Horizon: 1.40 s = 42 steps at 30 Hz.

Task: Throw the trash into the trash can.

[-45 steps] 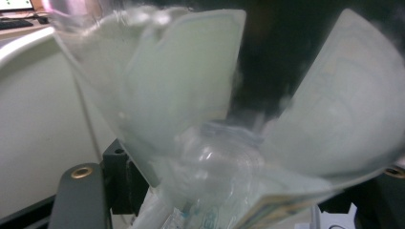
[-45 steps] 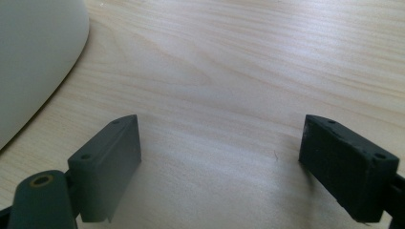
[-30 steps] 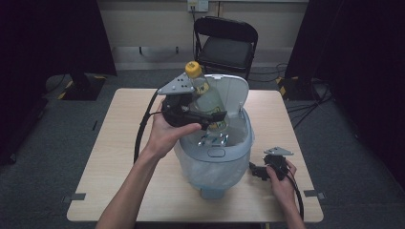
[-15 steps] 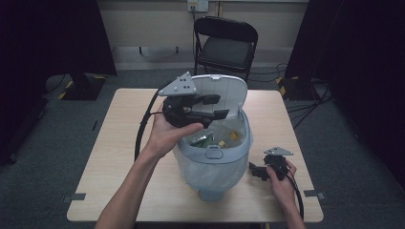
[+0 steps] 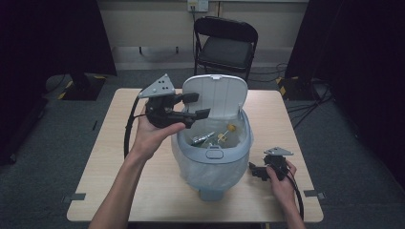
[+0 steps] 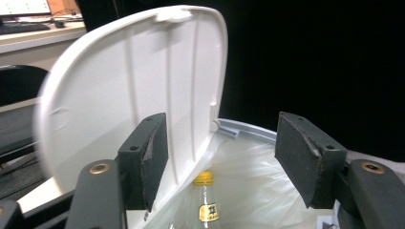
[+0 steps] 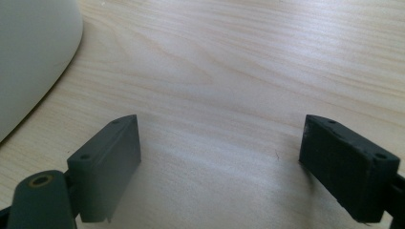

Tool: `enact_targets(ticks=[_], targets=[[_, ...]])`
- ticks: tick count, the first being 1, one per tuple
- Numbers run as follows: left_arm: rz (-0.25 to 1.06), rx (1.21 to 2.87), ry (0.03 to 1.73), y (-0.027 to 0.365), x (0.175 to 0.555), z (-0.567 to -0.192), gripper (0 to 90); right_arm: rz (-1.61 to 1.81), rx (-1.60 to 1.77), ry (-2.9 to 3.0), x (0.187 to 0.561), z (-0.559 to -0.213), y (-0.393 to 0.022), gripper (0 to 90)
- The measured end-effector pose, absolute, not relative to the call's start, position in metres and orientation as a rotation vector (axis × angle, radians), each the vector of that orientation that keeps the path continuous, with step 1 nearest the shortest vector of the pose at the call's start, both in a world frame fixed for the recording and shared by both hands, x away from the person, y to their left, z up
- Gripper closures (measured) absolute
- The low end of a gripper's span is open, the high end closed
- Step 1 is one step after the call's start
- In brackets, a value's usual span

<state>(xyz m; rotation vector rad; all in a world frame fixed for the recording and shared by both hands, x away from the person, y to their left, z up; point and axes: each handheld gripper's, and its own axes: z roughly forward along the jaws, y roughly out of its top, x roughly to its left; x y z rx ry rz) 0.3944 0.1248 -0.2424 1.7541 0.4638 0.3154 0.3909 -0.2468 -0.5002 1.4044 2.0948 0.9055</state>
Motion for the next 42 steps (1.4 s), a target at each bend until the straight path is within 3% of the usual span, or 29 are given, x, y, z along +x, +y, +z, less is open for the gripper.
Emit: enact_targets(ticks=[28,42], targets=[[0.381,1.678,0.645,0.191,0.413,-0.265,27.2,0.906,1.402,2.095,0.392,-0.5,-0.246,12.0],[0.408,1.674,0.791,0.204,0.439,-0.268,25.9,0.905,1.405,2.094,0.392,-0.5,-0.246,12.1]])
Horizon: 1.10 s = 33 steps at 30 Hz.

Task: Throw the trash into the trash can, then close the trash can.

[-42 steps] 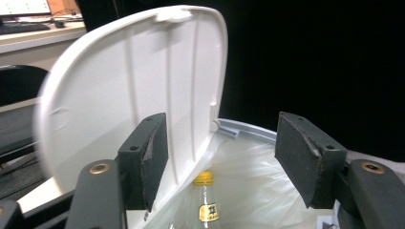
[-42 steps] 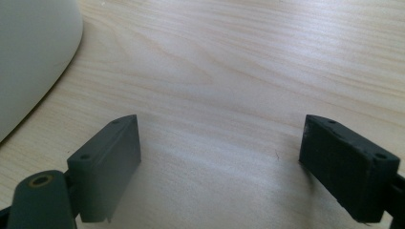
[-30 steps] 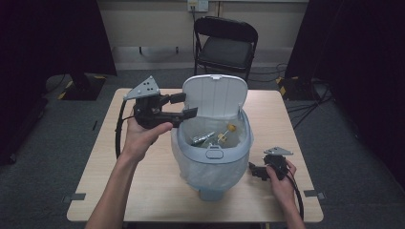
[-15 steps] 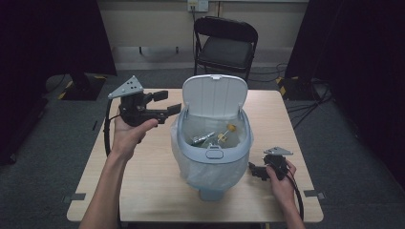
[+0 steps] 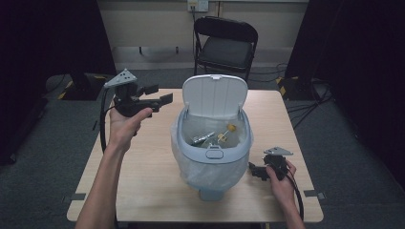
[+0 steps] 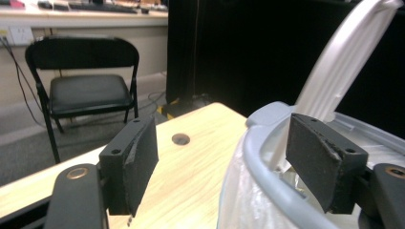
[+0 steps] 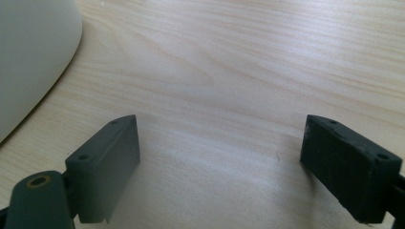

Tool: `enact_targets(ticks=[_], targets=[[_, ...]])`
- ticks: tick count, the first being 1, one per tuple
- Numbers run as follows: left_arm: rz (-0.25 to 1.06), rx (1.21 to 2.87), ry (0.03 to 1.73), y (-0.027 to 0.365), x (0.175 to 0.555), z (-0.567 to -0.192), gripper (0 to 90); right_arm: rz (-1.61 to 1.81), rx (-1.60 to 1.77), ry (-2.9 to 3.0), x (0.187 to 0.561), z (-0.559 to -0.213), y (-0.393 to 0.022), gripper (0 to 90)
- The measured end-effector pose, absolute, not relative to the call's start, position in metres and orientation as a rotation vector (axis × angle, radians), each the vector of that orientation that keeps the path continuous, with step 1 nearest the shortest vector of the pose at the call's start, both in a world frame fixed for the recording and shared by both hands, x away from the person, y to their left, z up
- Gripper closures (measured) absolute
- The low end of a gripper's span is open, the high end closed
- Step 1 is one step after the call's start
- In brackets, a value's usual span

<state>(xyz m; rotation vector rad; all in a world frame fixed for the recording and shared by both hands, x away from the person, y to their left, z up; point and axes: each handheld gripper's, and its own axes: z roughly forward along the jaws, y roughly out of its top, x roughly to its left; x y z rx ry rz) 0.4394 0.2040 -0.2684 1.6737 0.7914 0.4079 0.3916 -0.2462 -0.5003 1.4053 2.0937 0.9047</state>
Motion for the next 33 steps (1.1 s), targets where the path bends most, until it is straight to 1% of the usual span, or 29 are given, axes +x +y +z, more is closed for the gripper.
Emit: enact_targets(ticks=[10,17,21,23,27,29,33], targets=[[0.411,1.686,0.83,0.199,0.459,-0.273,22.8,0.905,1.405,2.094,0.392,-0.5,-0.246,12.1],[0.432,1.685,0.828,0.19,0.476,-0.26,22.9,0.904,1.405,2.094,0.392,-0.5,-0.246,12.1],[0.425,1.68,0.813,0.182,0.484,-0.255,22.9,0.904,1.405,2.094,0.392,-0.5,-0.246,12.1],[0.394,1.661,0.802,0.178,0.488,-0.252,22.9,0.905,1.405,2.094,0.392,-0.5,-0.246,12.1],[0.381,1.634,0.795,0.173,0.489,-0.249,22.3,0.905,1.404,2.095,0.392,-0.5,-0.246,12.1],[0.419,1.641,0.792,0.168,0.486,-0.248,21.7,0.905,1.404,2.095,0.392,-0.5,-0.246,12.1],[0.395,1.644,0.766,0.163,0.482,-0.246,21.6,0.906,1.402,2.1,0.391,-0.5,-0.247,12.1]])
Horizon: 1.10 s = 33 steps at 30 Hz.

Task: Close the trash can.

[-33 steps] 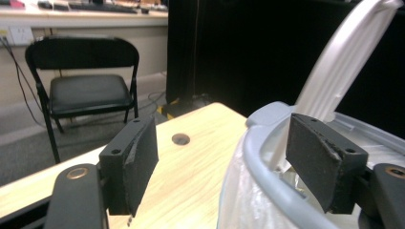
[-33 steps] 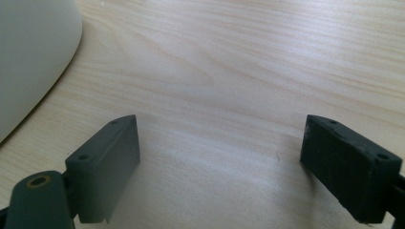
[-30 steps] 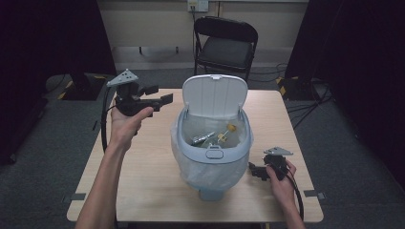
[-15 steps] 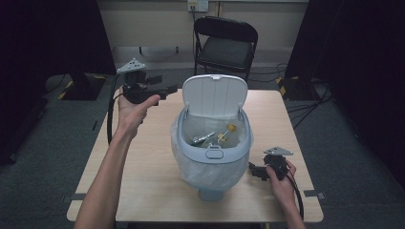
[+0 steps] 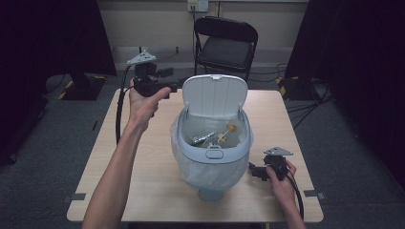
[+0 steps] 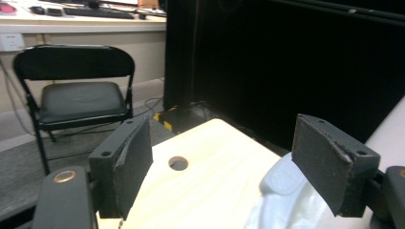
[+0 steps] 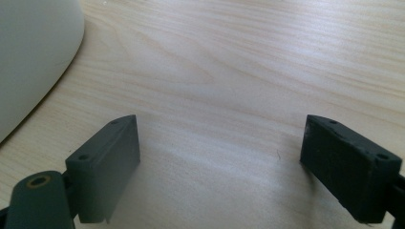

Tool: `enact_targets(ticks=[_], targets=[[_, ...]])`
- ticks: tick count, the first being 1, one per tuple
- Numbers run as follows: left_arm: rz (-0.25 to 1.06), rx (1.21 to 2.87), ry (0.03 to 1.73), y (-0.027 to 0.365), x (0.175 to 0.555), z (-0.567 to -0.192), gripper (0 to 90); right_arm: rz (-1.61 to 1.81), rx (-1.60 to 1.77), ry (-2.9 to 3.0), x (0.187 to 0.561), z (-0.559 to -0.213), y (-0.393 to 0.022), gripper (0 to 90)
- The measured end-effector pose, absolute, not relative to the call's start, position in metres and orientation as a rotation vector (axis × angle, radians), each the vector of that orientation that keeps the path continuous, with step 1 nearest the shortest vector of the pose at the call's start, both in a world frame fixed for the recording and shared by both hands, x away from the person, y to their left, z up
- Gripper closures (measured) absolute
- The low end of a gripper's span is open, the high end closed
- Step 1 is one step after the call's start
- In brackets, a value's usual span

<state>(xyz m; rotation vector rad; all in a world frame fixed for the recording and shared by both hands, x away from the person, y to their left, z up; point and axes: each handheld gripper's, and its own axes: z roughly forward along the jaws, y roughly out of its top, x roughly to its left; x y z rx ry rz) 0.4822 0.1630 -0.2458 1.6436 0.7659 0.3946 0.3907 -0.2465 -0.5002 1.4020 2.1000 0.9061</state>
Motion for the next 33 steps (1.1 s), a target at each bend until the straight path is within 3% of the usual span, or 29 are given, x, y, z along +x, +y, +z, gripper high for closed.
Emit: enact_targets(ticks=[12,33], targets=[[0.376,1.643,0.692,0.16,0.469,-0.227,24.4,0.907,1.399,2.102,0.39,-0.5,-0.247,12.1],[0.329,1.709,0.6,0.149,0.441,-0.236,23.8,0.907,1.396,2.102,0.39,-0.5,-0.247,12.1]])
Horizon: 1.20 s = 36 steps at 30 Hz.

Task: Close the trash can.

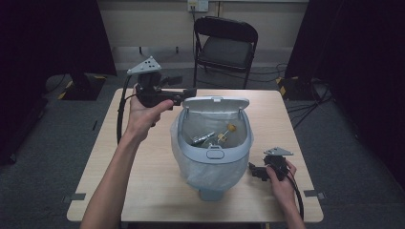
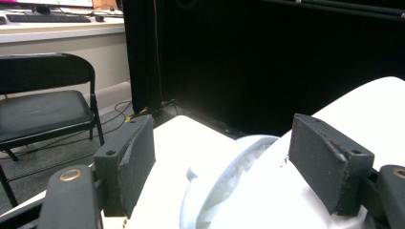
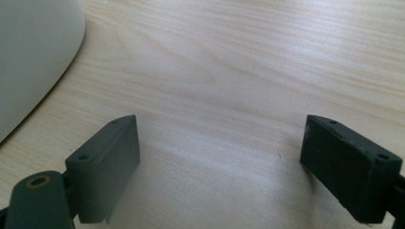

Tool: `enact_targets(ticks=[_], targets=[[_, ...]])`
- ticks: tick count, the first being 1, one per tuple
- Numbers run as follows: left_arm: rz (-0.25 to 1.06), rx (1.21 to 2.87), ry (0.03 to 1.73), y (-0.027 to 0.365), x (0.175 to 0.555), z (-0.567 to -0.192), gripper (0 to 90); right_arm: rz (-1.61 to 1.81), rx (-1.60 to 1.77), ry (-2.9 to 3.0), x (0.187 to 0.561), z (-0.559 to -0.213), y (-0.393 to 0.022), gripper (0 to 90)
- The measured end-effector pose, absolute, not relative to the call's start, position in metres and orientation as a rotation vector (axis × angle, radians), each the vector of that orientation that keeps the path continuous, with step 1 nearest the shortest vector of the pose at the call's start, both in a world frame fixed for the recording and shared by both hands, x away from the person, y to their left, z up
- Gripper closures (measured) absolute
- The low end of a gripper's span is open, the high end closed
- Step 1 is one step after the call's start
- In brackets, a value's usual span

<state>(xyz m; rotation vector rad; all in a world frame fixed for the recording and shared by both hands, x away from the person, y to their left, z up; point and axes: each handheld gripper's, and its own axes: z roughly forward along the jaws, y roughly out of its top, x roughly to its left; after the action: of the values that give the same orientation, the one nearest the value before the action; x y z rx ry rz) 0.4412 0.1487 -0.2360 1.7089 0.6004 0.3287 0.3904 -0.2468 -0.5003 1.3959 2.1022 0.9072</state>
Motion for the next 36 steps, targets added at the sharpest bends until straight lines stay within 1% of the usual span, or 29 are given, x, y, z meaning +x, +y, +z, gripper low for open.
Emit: enact_targets(ticks=[4,7,11,14,18,21,23,26,33,36], targets=[[0.305,1.745,0.553,0.146,0.435,-0.237,24.1,0.907,1.395,2.1,0.39,-0.5,-0.247,12.1],[0.326,1.749,0.561,0.145,0.428,-0.239,24.2,0.906,1.394,2.101,0.39,-0.5,-0.247,12.1],[0.282,1.77,0.543,0.141,0.422,-0.245,23.9,0.907,1.395,2.101,0.39,-0.5,-0.247,12.1],[0.307,1.793,0.541,0.136,0.417,-0.248,23.0,0.907,1.396,2.103,0.391,-0.5,-0.247,12.0],[0.309,1.826,0.519,0.13,0.414,-0.251,23.5,0.907,1.397,2.102,0.391,-0.5,-0.247,11.9],[0.3,1.809,0.509,0.126,0.41,-0.252,23.6,0.907,1.396,2.102,0.391,-0.5,-0.247,12.0],[0.29,1.811,0.497,0.124,0.407,-0.253,24.2,0.907,1.396,2.102,0.391,-0.5,-0.247,11.9],[0.261,1.821,0.471,0.122,0.404,-0.254,27.8,0.907,1.396,2.102,0.391,-0.5,-0.247,12.0],[0.222,1.832,0.469,0.116,0.402,-0.26,23.7,0.907,1.396,2.102,0.391,-0.5,-0.247,12.0],[0.234,1.845,0.461,0.111,0.398,-0.26,20.9,0.907,1.397,2.102,0.39,-0.5,-0.247,12.0]])
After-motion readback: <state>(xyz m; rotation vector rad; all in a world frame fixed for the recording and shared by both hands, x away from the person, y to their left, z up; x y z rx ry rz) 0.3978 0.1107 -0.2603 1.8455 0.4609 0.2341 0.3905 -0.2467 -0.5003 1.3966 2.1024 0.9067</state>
